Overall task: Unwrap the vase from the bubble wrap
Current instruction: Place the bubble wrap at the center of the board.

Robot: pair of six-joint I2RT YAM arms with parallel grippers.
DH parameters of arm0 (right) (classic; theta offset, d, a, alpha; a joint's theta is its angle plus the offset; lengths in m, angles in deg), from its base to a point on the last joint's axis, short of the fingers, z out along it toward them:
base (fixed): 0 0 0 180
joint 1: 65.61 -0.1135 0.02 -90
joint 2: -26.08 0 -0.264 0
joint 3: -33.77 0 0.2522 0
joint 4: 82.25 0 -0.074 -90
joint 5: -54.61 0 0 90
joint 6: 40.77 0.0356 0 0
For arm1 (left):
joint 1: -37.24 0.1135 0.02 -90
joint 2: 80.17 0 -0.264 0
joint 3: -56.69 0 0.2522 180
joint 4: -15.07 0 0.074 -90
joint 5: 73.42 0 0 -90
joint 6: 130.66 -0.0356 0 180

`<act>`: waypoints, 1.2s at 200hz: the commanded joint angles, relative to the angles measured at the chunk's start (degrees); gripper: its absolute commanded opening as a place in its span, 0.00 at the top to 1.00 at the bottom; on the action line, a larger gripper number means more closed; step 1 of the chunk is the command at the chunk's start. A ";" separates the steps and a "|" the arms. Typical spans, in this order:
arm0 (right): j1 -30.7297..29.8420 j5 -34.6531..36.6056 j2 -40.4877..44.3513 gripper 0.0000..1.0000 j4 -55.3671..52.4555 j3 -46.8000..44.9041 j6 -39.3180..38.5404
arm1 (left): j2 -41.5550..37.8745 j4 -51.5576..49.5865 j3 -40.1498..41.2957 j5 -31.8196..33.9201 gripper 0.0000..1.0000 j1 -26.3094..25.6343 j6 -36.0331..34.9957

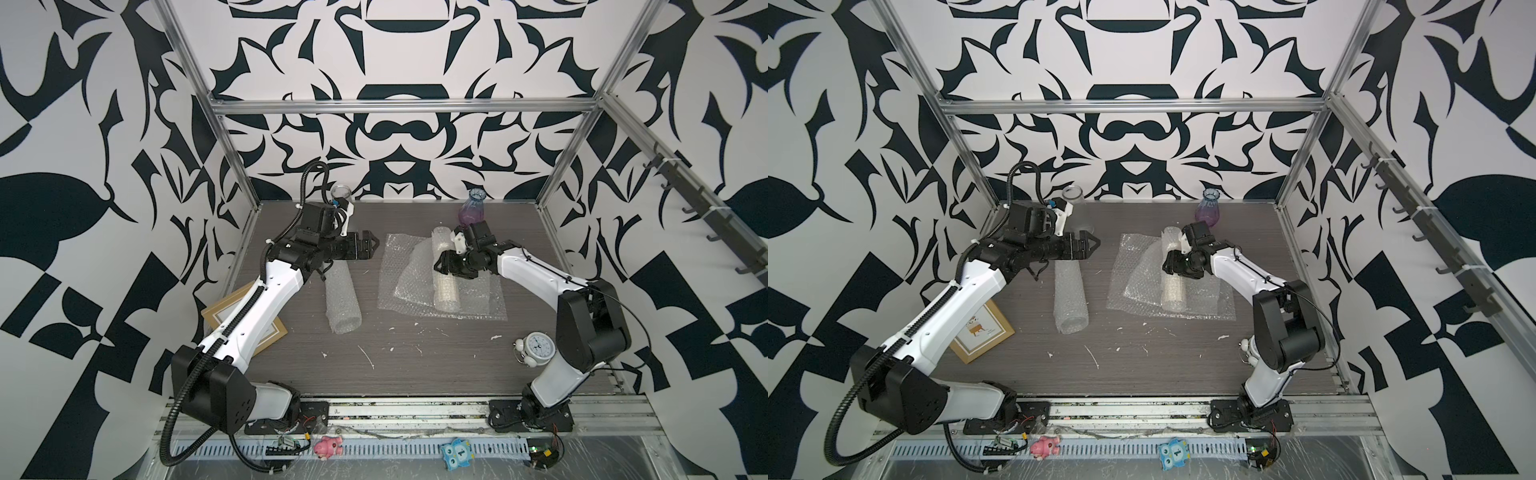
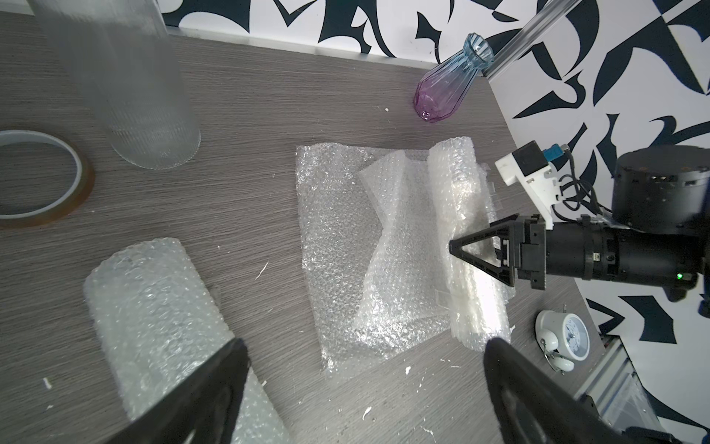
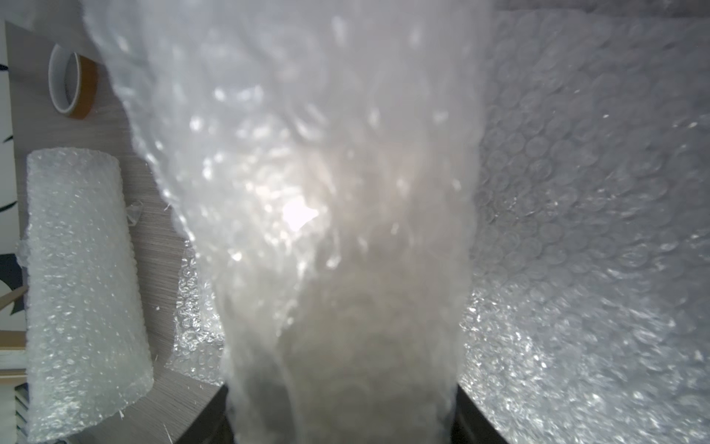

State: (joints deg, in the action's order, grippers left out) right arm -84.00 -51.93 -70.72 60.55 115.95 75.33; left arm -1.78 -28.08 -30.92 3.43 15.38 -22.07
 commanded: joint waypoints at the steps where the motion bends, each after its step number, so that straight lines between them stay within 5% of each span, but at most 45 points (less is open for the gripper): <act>1: 1.28 -1.91 2.76 0.66 4.23 1.79 2.72 | -0.74 0.55 0.55 -1.00 0.01 0.26 0.06; 148: 2.48 -6.65 -11.23 0.60 -2.33 9.41 -1.83 | 0.54 0.43 0.46 -1.73 0.01 0.25 0.50; 240: 2.49 -3.01 -6.83 0.20 -1.97 8.88 -2.00 | 1.74 0.31 0.45 -2.17 0.01 0.25 0.64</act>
State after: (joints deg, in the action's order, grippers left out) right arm -81.44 -57.32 -83.72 58.40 122.79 74.22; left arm -1.23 -28.05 -30.92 2.14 15.38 -22.00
